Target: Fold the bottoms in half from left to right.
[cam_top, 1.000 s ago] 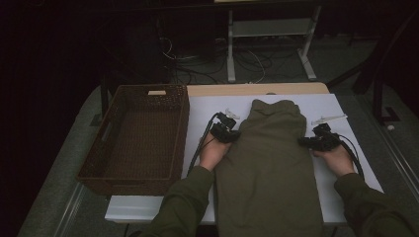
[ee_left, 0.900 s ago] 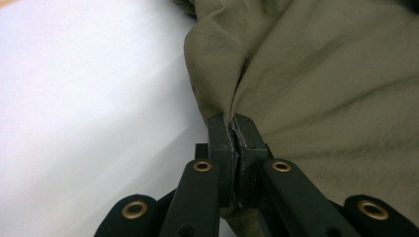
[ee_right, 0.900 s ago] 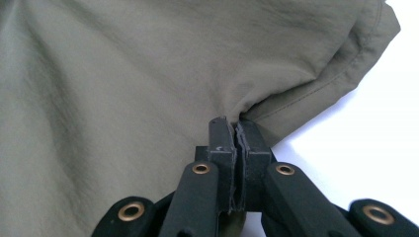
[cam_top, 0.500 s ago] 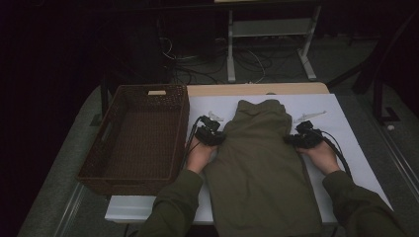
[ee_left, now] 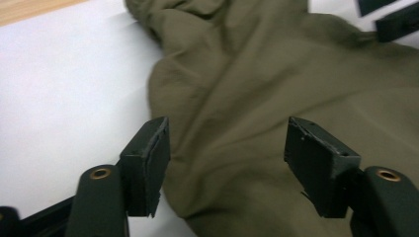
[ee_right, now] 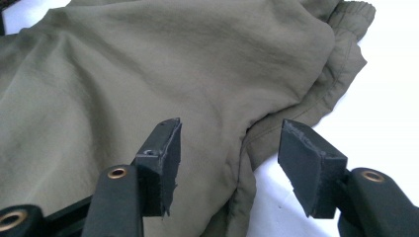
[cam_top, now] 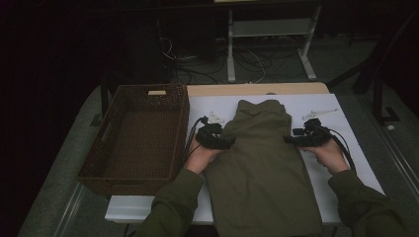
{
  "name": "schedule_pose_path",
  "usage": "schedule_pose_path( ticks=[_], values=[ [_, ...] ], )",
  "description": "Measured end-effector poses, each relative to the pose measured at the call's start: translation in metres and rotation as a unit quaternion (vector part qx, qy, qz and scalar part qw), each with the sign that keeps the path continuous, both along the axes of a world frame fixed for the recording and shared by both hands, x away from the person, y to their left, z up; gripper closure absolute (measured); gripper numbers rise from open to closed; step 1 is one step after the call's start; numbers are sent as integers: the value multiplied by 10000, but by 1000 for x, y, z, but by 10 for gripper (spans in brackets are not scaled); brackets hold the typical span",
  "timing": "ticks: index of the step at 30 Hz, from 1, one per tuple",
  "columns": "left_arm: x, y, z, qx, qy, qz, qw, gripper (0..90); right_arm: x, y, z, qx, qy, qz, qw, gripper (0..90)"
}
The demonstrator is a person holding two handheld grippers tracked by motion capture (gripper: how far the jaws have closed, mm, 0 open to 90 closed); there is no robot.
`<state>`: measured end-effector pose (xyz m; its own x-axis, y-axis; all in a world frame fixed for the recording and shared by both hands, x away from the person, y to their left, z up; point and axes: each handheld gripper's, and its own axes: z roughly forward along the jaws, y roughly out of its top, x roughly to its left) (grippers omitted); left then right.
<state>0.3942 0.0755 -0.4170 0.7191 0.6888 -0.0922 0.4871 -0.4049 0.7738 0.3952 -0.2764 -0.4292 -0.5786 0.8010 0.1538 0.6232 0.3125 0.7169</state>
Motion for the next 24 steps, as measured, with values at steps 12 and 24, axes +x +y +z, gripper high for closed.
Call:
schedule_pose_path(
  ticks=[12,24],
  values=[
    [-27,-3,1,-54,44,-485,9988,213,-1,-2,17,95,-165,65,9998,401],
    [-29,-4,2,-79,4,-462,9989,187,33,1,29,198,-160,-98,9996,468]
  ],
)
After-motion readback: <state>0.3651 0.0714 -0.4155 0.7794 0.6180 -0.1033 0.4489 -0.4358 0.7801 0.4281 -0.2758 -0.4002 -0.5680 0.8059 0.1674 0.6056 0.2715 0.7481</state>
